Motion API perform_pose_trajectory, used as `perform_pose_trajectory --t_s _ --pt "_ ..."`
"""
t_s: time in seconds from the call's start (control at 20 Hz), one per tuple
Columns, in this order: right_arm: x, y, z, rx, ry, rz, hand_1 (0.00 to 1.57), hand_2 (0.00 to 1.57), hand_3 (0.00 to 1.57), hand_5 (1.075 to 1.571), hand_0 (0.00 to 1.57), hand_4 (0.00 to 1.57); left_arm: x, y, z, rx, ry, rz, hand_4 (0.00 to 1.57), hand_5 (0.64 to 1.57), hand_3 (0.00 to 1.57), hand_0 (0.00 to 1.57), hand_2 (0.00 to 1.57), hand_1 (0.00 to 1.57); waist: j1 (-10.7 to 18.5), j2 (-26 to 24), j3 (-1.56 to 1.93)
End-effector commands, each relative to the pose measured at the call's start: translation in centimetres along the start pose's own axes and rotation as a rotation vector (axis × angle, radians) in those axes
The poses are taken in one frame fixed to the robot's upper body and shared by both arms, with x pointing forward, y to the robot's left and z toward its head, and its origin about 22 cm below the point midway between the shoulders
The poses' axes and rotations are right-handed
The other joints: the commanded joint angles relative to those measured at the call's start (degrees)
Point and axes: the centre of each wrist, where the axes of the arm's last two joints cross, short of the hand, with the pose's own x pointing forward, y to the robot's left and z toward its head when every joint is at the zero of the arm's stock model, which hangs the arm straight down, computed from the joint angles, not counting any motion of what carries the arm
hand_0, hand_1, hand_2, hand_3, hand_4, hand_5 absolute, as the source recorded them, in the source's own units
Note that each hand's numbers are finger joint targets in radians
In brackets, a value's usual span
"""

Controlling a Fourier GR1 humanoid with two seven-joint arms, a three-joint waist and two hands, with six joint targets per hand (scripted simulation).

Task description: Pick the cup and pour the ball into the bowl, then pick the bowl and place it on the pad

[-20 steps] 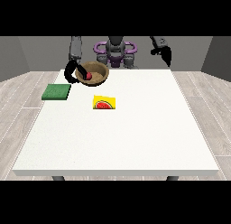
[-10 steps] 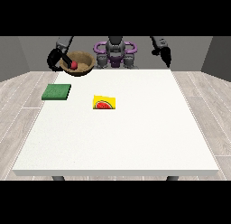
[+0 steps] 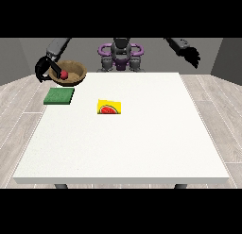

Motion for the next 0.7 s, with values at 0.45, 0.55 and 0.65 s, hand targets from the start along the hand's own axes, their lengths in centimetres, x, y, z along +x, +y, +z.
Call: perform_pose_trajectory --t_s 0.45,0.55,0.65 --pt "-0.7 -3.5 -0.7 -0.103 -0.124 -0.085 1.57 1.57 0.00 1.567 1.57 0.76 6.0 15.1 0.0 0.118 -0.142 0.019 1.21 1.563 0.00 0.00 0.00 0.00 1.8 7.6 0.01" --pt "0.8 -5.0 -1.2 -0.134 -0.126 -0.114 1.57 1.57 0.00 1.567 1.57 0.69 5.8 15.5 0.1 0.125 -0.199 0.018 1.19 1.557 0.00 0.00 0.00 0.00 1.6 10.4 0.00" --pt "1.1 -7.7 -1.3 -0.230 -0.092 -0.149 1.57 1.57 0.71 1.560 1.57 0.00 5.7 15.4 0.3 0.123 -0.204 0.022 1.19 1.558 0.00 0.00 0.00 0.00 1.2 11.2 0.01"
